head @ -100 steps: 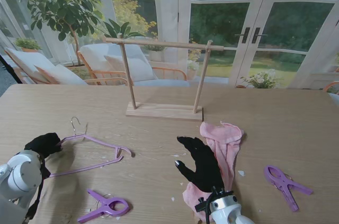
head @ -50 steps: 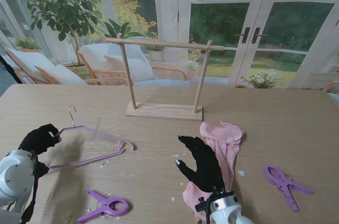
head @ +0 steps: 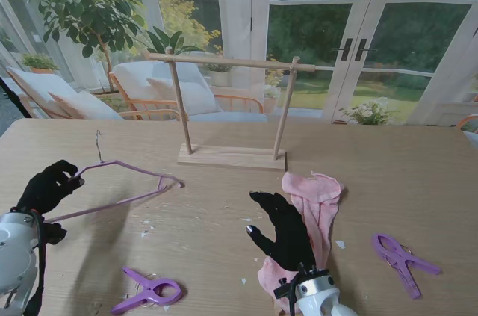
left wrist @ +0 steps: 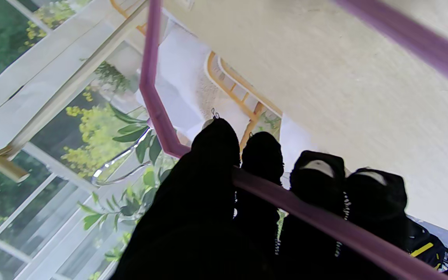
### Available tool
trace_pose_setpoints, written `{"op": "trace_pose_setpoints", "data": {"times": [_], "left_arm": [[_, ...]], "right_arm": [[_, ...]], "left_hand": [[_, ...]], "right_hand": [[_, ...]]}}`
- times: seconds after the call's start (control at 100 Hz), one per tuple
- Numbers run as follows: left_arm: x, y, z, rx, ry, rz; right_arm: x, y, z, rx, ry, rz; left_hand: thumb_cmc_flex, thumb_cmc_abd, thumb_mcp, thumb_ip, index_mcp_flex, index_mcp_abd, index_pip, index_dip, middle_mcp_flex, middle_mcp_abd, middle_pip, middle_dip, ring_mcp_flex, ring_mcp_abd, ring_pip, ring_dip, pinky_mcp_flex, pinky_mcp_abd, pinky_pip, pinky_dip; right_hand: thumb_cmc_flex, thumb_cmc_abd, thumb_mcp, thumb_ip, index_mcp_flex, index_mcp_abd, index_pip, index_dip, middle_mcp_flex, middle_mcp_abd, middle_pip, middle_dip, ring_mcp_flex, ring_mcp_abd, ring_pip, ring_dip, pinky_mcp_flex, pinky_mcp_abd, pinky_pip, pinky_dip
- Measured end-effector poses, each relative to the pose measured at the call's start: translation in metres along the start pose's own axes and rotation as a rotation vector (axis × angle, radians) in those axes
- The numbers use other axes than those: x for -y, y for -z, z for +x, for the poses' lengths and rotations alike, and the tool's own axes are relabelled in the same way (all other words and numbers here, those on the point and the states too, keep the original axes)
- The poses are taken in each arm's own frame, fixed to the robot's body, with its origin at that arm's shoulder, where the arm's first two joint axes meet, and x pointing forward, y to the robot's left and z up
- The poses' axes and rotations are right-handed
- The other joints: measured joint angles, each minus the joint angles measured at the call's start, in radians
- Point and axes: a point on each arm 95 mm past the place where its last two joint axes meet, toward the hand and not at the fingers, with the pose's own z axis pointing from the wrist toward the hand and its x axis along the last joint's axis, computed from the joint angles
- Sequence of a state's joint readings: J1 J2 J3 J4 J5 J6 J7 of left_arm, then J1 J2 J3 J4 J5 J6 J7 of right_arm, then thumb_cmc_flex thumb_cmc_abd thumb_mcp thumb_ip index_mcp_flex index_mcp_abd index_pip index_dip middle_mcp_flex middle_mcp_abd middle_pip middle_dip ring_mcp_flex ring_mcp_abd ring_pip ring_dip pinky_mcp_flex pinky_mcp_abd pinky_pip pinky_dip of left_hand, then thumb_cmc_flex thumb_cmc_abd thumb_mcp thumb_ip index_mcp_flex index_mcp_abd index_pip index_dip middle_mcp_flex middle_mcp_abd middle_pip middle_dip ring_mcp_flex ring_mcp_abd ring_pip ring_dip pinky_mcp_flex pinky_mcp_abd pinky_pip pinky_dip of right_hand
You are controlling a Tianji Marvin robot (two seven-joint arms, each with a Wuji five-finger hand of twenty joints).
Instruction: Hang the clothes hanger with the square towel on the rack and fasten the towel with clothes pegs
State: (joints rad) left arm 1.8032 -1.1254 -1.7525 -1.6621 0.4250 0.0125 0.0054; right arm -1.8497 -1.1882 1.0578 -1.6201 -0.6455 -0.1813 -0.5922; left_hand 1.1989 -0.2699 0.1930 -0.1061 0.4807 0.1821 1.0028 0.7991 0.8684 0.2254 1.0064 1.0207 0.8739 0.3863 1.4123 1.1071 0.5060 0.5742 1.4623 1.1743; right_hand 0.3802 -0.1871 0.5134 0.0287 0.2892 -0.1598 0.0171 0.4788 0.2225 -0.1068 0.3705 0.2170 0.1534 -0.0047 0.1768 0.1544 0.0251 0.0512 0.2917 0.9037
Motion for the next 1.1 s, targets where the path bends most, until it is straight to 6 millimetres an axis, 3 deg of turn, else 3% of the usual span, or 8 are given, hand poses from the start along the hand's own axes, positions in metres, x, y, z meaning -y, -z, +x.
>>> {"op": "trace_pose_setpoints", "data": {"times": [0.27,0.43,0.67,0.72,0.83,0.88,0.92,1.1], "left_arm": [[0.007,0.015,0.027,-0.11,0.112,0.02],[0.011,0.028,0.043,-0.171,0.195,-0.006],[0.007,0.042,0.064,-0.273,0.285,-0.038],[0.004,0.044,0.069,-0.29,0.312,-0.051],[-0.006,0.047,0.082,-0.333,0.339,-0.073],[-0.011,0.048,0.088,-0.346,0.359,-0.083],[-0.015,0.049,0.092,-0.355,0.372,-0.091],[-0.029,0.05,0.113,-0.38,0.422,-0.113]], "right_arm": [[-0.002,0.001,0.004,-0.014,0.036,-0.016],[-0.006,0.002,0.008,-0.017,0.063,-0.035],[-0.023,0.006,0.014,-0.016,0.137,-0.048],[-0.026,0.006,0.015,-0.011,0.15,-0.047],[-0.035,0.008,0.014,0.002,0.183,-0.048],[-0.039,0.008,0.015,0.005,0.199,-0.051],[-0.043,0.009,0.015,0.007,0.213,-0.052],[-0.061,0.015,0.016,0.036,0.306,-0.031]], "left_hand": [[0.01,0.009,0.021,0.0,0.0,0.0,0.014,0.006,0.019,0.0,0.013,0.001,0.012,-0.001,0.001,0.0,0.008,0.012,0.002,0.016],[0.01,0.009,0.029,0.0,0.0,0.004,0.014,0.012,0.019,0.0,0.013,0.001,0.012,-0.001,0.001,0.0,0.011,0.014,0.002,0.018],[0.011,0.016,0.013,0.0,0.0,0.016,0.014,-0.005,0.045,0.0,0.017,0.001,0.121,-0.041,0.068,-0.003,0.182,0.021,0.107,0.018],[0.012,0.024,-0.007,0.0,0.0,0.016,0.014,-0.018,0.063,0.0,0.028,0.001,0.167,-0.066,0.105,-0.026,0.27,0.016,0.172,-0.018],[0.012,0.04,-0.081,0.0,0.011,0.016,0.016,-0.034,0.097,-0.005,0.061,0.001,0.258,-0.113,0.167,-0.072,0.471,-0.037,0.296,-0.235],[0.013,0.05,-0.122,0.001,0.015,0.017,0.023,-0.035,0.111,-0.009,0.075,0.001,0.278,-0.123,0.177,-0.076,0.501,-0.067,0.314,-0.275],[0.013,0.062,-0.155,0.004,0.016,0.017,0.032,-0.035,0.12,-0.017,0.087,0.002,0.297,-0.131,0.178,-0.079,0.514,-0.087,0.315,-0.272],[-0.019,0.08,-0.205,0.02,0.019,0.032,0.104,-0.005,0.163,-0.073,0.197,0.051,0.33,-0.161,0.211,-0.093,0.534,-0.129,0.321,-0.096]], "right_hand": [[0.002,0.0,0.0,0.0,0.014,0.011,0.009,0.01,0.004,0.0,0.001,0.0,0.002,0.0,0.003,0.003,0.023,0.001,0.0,0.0],[0.063,-0.038,0.015,0.0,0.027,0.014,0.01,0.01,0.022,0.001,0.009,0.001,0.028,0.0,0.013,0.011,0.036,0.012,0.0,0.0],[0.074,-0.086,0.124,0.036,0.039,0.024,0.012,0.01,0.033,0.001,0.015,0.007,0.039,0.0,0.017,0.012,0.049,0.013,0.001,0.0],[0.074,-0.086,0.146,0.036,0.039,0.024,0.012,0.01,0.033,0.001,0.015,0.007,0.039,0.0,0.017,0.013,0.059,0.013,0.002,0.0],[0.073,-0.087,0.163,0.037,0.04,0.025,0.012,0.01,0.033,0.001,0.015,0.007,0.04,0.001,0.025,0.014,0.069,0.013,0.005,0.0],[0.061,-0.088,0.164,0.037,0.047,0.028,0.012,0.01,0.044,0.004,0.018,0.011,0.041,0.001,0.026,0.015,0.075,0.013,0.013,0.0],[0.051,-0.088,0.164,0.037,0.052,0.037,0.021,0.01,0.044,0.011,0.018,0.011,0.053,0.001,0.029,0.022,0.084,0.015,0.021,0.0],[0.037,-0.088,0.14,0.037,0.078,0.062,0.044,0.01,0.096,0.028,0.021,0.013,0.102,0.003,0.062,0.034,0.133,0.041,0.103,0.0]]}}
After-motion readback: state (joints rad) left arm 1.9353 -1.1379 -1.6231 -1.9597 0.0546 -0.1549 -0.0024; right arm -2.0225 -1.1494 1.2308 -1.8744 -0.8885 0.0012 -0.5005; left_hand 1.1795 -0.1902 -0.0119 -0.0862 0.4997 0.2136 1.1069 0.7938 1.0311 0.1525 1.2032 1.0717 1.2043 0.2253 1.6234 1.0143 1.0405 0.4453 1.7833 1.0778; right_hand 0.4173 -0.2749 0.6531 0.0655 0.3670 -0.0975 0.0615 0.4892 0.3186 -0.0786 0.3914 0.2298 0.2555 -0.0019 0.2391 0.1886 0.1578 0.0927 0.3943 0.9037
